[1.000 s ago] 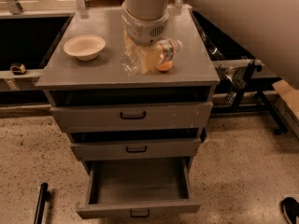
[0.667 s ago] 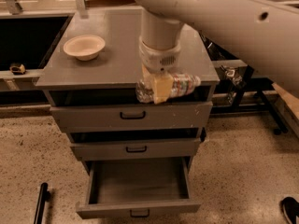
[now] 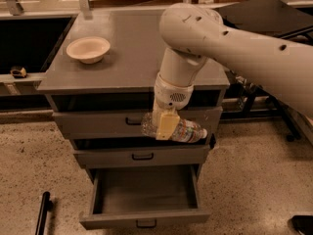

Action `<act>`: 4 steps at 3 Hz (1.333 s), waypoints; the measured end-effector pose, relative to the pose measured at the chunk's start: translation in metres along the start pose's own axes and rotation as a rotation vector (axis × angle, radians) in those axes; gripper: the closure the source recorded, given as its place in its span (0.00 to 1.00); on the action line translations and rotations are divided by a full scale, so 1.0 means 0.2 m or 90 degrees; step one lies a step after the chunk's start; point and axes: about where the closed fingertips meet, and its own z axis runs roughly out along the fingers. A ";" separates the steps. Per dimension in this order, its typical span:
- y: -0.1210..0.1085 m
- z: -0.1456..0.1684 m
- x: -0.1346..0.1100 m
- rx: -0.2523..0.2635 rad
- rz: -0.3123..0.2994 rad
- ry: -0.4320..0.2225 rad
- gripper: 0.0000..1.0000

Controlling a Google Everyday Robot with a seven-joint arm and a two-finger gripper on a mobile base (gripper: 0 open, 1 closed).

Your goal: Place water bottle into bottom drawer

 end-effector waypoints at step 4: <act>0.04 0.85 0.29 0.011 0.021 -0.229 1.00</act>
Offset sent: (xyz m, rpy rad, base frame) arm 0.0294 0.0008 -0.2192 0.5981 -0.1138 -0.2442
